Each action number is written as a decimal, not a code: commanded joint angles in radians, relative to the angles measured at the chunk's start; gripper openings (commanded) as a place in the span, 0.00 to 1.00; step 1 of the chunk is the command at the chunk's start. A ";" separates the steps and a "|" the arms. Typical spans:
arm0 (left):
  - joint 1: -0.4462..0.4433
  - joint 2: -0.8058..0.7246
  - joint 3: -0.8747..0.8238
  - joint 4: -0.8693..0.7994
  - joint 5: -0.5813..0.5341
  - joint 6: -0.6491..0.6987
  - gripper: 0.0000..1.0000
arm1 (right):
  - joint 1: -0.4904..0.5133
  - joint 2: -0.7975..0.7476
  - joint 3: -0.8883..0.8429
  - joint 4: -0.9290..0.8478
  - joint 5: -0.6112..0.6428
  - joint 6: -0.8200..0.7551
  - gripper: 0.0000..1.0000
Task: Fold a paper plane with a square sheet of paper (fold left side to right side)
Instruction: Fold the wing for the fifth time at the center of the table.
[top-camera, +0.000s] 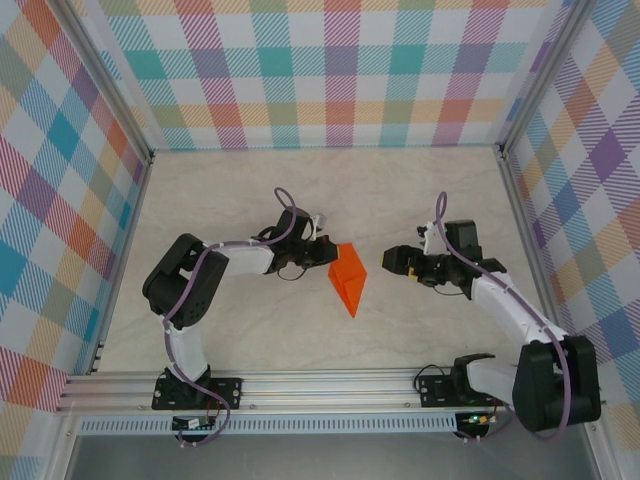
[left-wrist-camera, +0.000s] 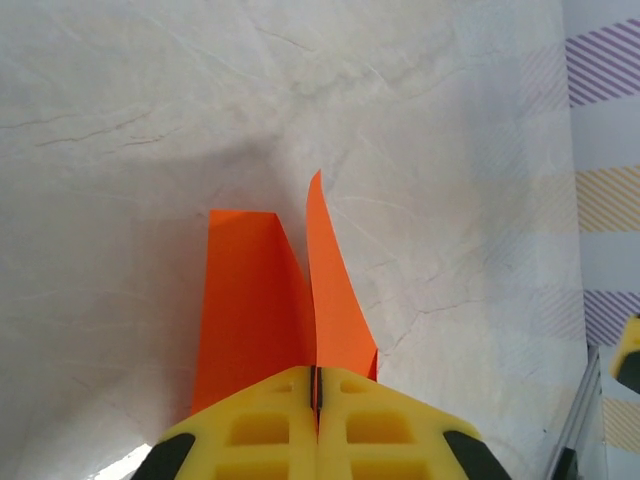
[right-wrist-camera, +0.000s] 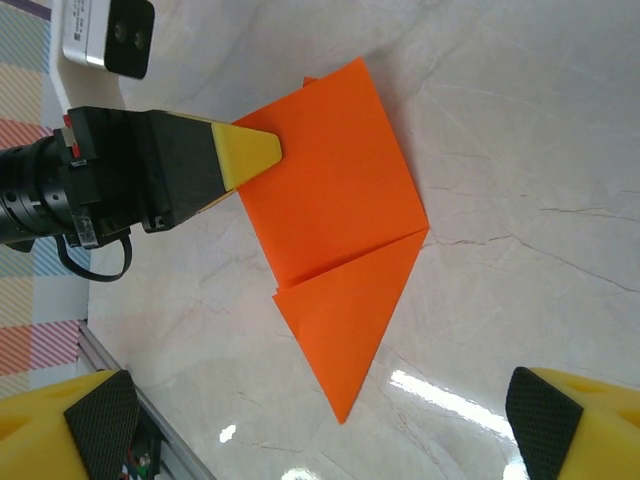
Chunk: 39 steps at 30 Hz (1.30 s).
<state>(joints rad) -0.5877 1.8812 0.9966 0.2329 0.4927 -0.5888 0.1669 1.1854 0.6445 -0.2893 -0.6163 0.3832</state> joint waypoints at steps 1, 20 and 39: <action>0.000 -0.028 -0.037 0.044 0.057 0.078 0.00 | -0.003 0.052 0.057 0.056 -0.084 -0.100 0.96; 0.003 -0.145 -0.185 0.203 0.190 0.134 0.00 | 0.101 0.442 0.118 0.381 -0.202 -0.070 0.82; 0.002 -0.111 -0.194 0.280 0.230 0.094 0.00 | 0.123 0.579 0.097 0.482 -0.307 -0.061 0.62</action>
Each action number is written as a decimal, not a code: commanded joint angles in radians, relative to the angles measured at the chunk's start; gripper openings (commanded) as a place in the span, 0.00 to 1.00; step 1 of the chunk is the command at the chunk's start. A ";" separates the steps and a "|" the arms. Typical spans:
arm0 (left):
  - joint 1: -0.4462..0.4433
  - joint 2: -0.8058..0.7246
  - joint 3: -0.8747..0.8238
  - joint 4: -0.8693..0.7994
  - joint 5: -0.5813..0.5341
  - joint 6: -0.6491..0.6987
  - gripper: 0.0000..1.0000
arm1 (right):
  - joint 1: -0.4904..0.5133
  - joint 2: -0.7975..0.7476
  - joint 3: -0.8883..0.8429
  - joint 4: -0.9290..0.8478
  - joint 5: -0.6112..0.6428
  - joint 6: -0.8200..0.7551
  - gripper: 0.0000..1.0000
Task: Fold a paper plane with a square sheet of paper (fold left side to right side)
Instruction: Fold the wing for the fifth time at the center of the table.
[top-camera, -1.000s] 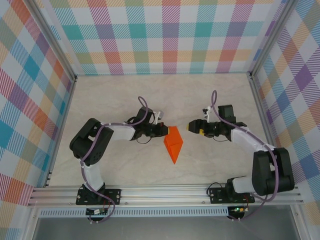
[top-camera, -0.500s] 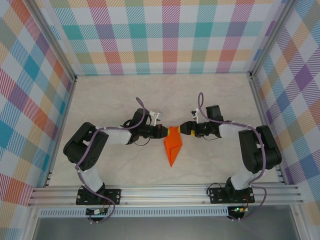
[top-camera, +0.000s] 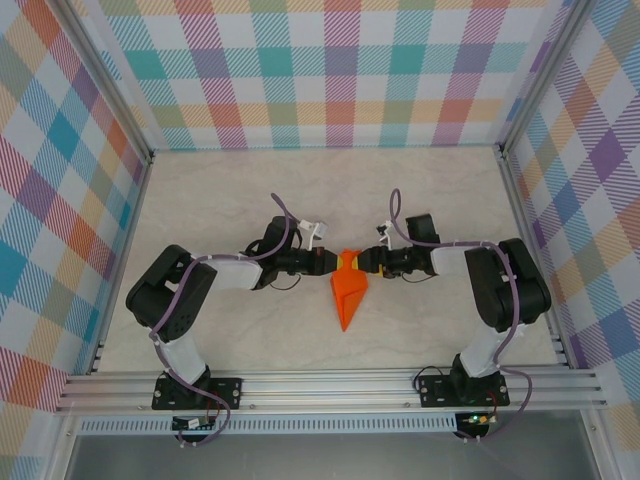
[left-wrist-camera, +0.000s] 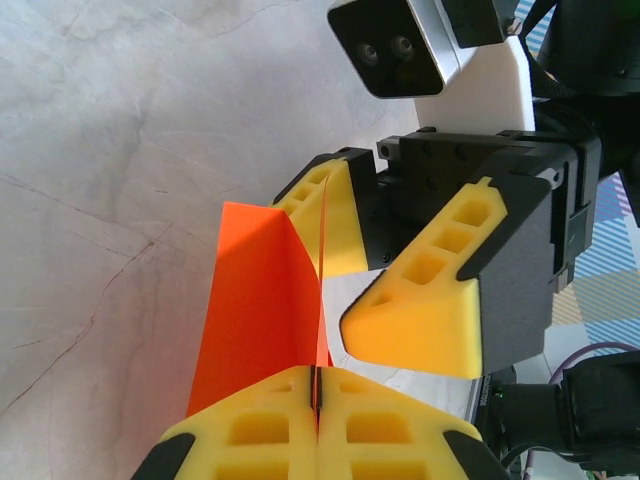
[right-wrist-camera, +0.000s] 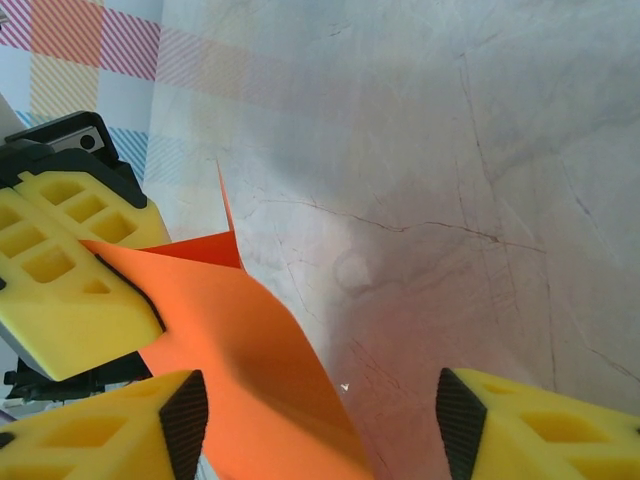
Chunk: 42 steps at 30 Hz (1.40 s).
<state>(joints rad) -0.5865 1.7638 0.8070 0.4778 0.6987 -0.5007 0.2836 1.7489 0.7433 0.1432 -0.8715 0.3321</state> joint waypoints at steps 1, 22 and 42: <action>0.001 0.008 -0.002 0.032 0.022 0.008 0.00 | 0.006 0.014 -0.002 0.054 -0.054 -0.008 0.59; 0.043 -0.232 0.075 -0.425 -0.232 0.199 0.56 | 0.014 -0.075 -0.040 -0.040 0.053 0.023 0.06; -0.484 -0.516 0.024 -0.786 -0.722 0.201 0.59 | 0.162 -0.228 0.136 -0.501 0.422 0.256 0.08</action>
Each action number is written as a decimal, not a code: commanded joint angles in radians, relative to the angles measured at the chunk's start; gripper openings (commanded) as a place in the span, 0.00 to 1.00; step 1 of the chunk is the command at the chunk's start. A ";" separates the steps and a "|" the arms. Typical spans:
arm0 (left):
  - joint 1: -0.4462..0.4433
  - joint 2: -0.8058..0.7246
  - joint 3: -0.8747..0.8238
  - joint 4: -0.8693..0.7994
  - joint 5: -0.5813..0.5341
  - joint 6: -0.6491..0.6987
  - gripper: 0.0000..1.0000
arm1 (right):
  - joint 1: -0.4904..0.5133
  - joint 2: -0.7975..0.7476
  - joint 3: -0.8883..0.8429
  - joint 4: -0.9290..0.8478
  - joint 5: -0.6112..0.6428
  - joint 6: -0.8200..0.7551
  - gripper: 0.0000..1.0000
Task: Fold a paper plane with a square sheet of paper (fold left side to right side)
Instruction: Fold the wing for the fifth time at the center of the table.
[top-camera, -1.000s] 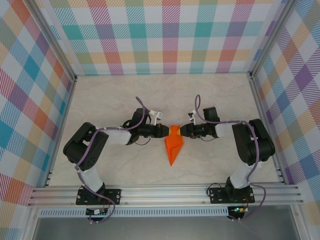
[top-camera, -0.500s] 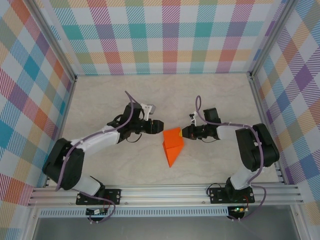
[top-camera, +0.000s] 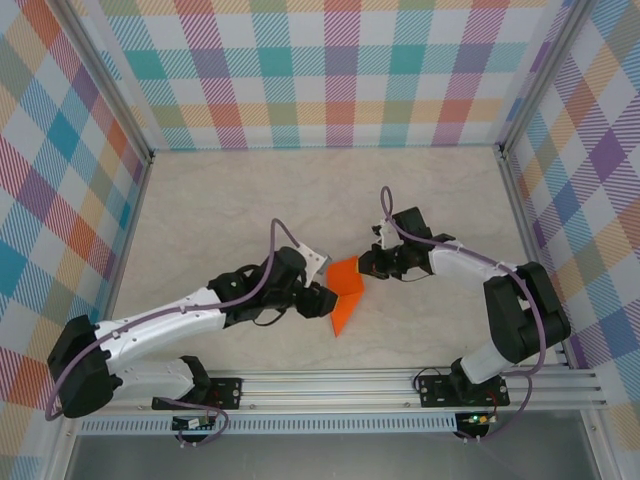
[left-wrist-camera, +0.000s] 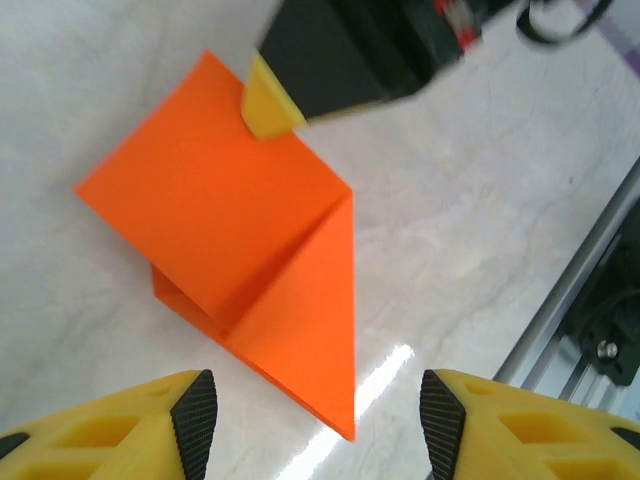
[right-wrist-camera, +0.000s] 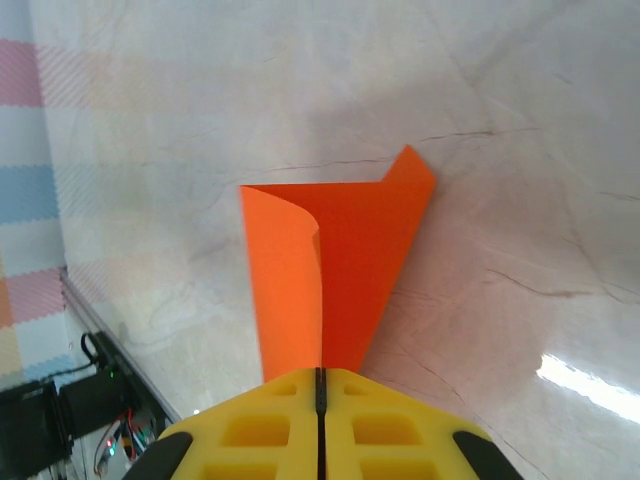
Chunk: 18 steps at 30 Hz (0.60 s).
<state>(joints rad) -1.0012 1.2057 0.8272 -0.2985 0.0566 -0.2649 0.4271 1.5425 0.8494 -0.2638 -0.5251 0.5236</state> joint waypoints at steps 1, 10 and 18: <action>-0.106 0.071 0.020 -0.009 -0.106 -0.041 0.59 | 0.022 -0.024 0.031 -0.094 0.088 0.077 0.07; -0.229 0.332 0.148 -0.029 -0.293 -0.134 0.58 | 0.051 -0.014 0.046 -0.110 0.122 0.104 0.08; -0.239 0.455 0.229 -0.111 -0.368 -0.174 0.57 | 0.063 0.006 0.057 -0.108 0.126 0.115 0.08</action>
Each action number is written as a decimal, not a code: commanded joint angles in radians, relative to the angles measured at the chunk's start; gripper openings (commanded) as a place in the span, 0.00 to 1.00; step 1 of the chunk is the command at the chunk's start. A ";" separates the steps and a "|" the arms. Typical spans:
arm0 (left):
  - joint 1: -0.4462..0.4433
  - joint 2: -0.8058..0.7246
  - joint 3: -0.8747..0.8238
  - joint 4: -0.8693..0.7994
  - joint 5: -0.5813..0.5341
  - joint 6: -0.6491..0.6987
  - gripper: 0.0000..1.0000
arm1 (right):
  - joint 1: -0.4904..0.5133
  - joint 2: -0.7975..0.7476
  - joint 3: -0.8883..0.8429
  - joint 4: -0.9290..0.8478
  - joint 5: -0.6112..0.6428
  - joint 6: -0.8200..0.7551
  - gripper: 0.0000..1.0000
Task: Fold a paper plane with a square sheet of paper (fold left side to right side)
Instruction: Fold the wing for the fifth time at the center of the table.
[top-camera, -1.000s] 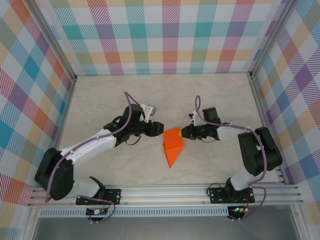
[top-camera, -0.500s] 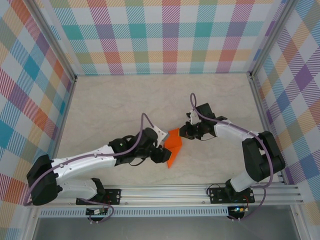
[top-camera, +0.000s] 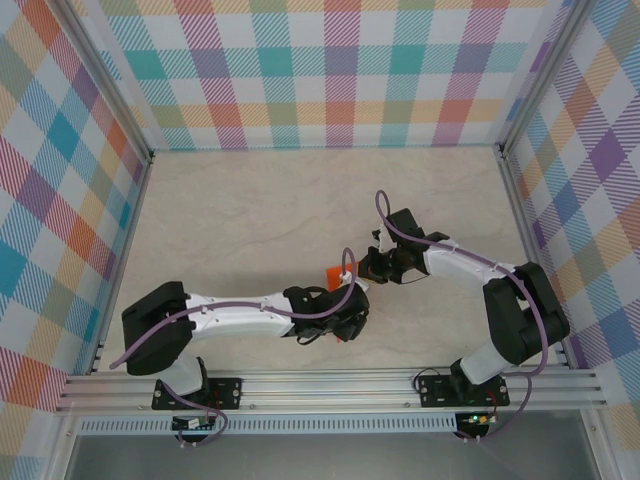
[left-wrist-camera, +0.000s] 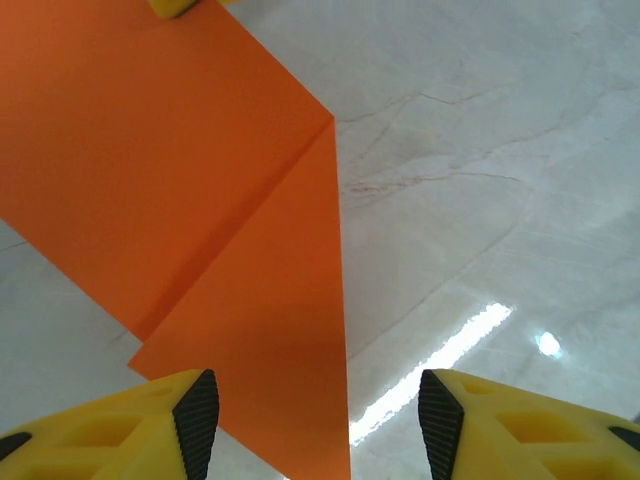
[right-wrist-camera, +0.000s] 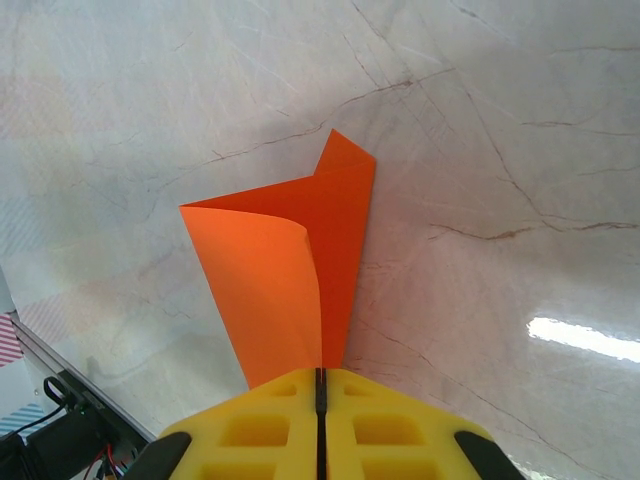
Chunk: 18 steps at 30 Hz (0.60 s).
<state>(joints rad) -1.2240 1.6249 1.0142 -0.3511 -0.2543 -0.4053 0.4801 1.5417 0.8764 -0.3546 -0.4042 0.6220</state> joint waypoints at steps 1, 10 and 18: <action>-0.020 0.055 0.057 -0.074 -0.067 -0.036 0.56 | 0.011 0.008 0.030 -0.017 0.007 0.020 0.08; -0.030 0.181 0.151 -0.179 -0.136 -0.050 0.45 | 0.011 0.023 0.040 -0.030 0.027 0.027 0.09; -0.031 0.215 0.165 -0.192 -0.155 -0.057 0.34 | 0.011 0.044 0.048 -0.035 0.033 0.022 0.11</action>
<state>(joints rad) -1.2411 1.8248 1.1496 -0.5068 -0.3809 -0.4553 0.4854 1.5711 0.8925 -0.3679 -0.3775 0.6403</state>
